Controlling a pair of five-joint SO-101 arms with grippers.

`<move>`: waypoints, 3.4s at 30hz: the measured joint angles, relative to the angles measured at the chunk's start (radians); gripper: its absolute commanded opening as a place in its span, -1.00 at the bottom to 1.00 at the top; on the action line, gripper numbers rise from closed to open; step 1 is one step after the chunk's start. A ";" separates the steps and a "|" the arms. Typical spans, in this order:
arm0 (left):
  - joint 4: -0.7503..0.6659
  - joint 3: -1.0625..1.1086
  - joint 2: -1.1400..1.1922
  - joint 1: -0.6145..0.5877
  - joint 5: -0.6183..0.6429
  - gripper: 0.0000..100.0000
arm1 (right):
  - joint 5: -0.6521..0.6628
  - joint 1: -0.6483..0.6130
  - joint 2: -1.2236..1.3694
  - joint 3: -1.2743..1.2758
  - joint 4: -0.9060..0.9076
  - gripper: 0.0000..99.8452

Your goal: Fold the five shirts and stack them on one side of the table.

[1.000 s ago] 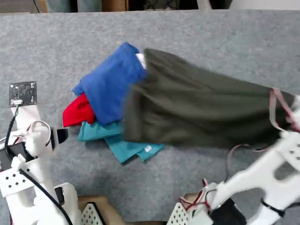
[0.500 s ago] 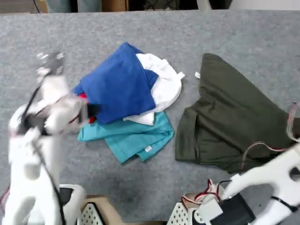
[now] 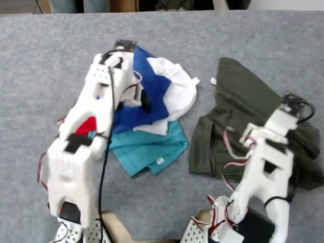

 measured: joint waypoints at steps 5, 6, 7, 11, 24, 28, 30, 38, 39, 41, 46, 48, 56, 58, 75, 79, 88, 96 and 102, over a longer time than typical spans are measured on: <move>0.130 -0.284 0.287 0.008 0.118 -0.45 | -0.031 -0.014 0.000 0.075 -0.095 -0.97; 0.146 -0.330 0.331 0.008 0.141 -0.52 | -0.031 -0.015 0.000 0.078 -0.100 -0.97; 0.160 -0.374 0.373 0.008 0.160 -0.59 | -0.031 -0.017 0.000 0.083 -0.103 -0.97; 0.218 -0.552 0.476 0.002 0.166 -0.96 | -0.031 -0.017 0.000 0.084 -0.104 -0.97; 0.232 -0.729 0.422 -0.408 -0.098 -0.94 | -0.031 -0.017 0.000 0.087 -0.107 -0.97; 0.224 -0.746 0.348 -0.632 -0.173 -0.94 | -0.031 -0.017 0.000 0.087 -0.107 -0.97; 0.227 -0.747 0.315 -0.720 -0.207 -0.94 | -0.031 -0.017 0.000 0.087 -0.107 -0.97; 0.195 -0.747 0.190 -1.010 -0.233 -0.94 | -0.031 -0.017 0.000 0.087 -0.107 -0.97; 0.176 -0.746 0.181 -1.051 -0.230 -0.94 | -0.031 -0.017 0.000 0.087 -0.107 -0.97; 0.138 -0.746 0.164 -1.126 -0.198 -0.94 | -0.031 -0.017 0.000 0.087 -0.107 -0.97; 0.083 -0.746 0.129 -1.241 -0.127 -0.79 | -0.031 -0.017 0.000 0.083 -0.103 -0.97; 0.084 -0.746 0.104 -1.247 -0.118 -0.61 | -0.031 -0.020 0.000 0.054 -0.064 -0.97; 0.222 -0.795 -0.060 -1.046 -0.112 -0.38 | -0.029 -0.092 0.000 -0.196 0.301 -0.76; 0.229 -0.738 -0.107 -0.957 -0.112 -0.38 | -0.029 -0.140 0.000 -0.233 0.373 -0.63; -0.157 0.318 -0.158 -0.539 -0.066 -0.81 | -0.028 -0.282 0.000 -0.255 0.491 -0.36; -0.190 0.279 -0.132 -0.623 -0.118 -0.90 | -0.028 -0.279 0.000 -0.255 0.491 -0.36; -0.077 -0.040 -0.132 -0.953 -0.203 -0.93 | 0.072 -0.195 0.000 -0.330 0.592 -0.35; 0.207 -0.451 -0.135 -1.162 -0.353 -0.49 | 0.164 0.071 0.003 -0.692 0.767 -0.36; 0.140 -0.439 -0.058 -1.326 -0.365 -0.45 | 0.249 0.224 0.038 -0.758 0.641 -0.69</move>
